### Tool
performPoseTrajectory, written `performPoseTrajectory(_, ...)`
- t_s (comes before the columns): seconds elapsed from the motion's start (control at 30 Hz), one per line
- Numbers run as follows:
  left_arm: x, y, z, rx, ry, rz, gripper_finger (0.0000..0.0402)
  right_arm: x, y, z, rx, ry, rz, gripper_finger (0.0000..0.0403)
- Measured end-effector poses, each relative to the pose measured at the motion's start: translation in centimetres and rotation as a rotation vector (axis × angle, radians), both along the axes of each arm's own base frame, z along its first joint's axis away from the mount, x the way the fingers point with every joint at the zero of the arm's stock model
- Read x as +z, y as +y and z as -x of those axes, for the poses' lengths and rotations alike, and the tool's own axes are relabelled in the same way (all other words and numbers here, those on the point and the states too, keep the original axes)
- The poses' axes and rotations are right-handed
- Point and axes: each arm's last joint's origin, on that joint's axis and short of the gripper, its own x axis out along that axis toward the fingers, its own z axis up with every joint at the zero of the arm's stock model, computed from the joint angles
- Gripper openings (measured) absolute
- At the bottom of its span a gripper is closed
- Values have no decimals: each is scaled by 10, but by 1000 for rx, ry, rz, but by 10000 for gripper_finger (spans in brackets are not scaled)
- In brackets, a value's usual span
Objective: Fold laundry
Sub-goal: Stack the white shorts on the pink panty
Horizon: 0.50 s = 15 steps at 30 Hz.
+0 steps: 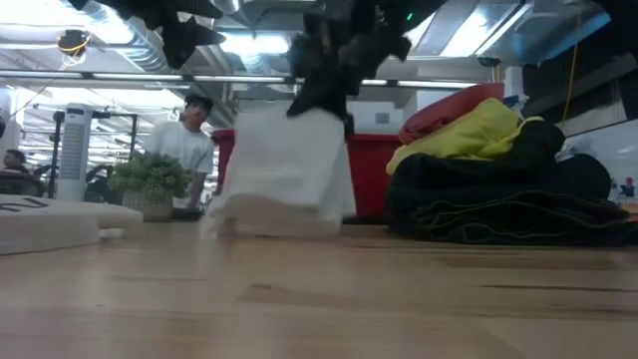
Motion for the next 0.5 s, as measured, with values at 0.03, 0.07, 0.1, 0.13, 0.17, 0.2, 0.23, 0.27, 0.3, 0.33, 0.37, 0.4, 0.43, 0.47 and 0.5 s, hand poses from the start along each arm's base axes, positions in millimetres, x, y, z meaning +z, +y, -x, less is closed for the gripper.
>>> performPoseTrajectory(0.03,0,0,0,4,2,-5,168,10,-3,4,-25,-12,-2,1)
performPoseTrajectory(0.07,0,0,0,11,3,-9,168,17,-5,9,-52,-14,-4,1)
performPoseTrajectory(0.1,0,1,0,17,7,-13,168,25,-8,13,-72,-19,-3,0)
performPoseTrajectory(0.13,-1,1,0,18,9,-13,168,33,-11,19,-99,-18,-3,0)
performPoseTrajectory(0.17,-1,1,0,21,11,-14,168,39,-14,24,-123,-12,0,0)
performPoseTrajectory(0.2,-1,1,0,21,14,-12,168,46,-15,30,-146,-12,1,0)
performPoseTrajectory(0.23,-1,1,0,21,15,-12,168,54,-18,35,-167,-17,-1,0)
performPoseTrajectory(0.27,-1,1,0,21,15,-12,168,63,-19,42,-192,-30,-1,0)
performPoseTrajectory(0.3,-1,1,0,21,15,-12,168,73,-21,48,-212,-51,-3,0)
performPoseTrajectory(0.33,-1,1,0,21,15,-12,168,83,-22,54,-233,-70,-8,0)
performPoseTrajectory(0.37,-1,1,0,21,15,-12,168,93,-23,63,-251,-86,-7,0)
performPoseTrajectory(0.4,-1,1,0,21,15,-12,168,100,-24,70,-278,-79,-10,0)
performPoseTrajectory(0.43,-1,1,0,21,15,-14,168,106,-24,79,-300,-68,-2,0)
performPoseTrajectory(0.47,-1,1,0,20,15,-17,168,111,-25,88,-320,-49,4,0)
performPoseTrajectory(0.5,-1,1,0,19,15,-17,168,114,-26,96,-343,-22,15,0)
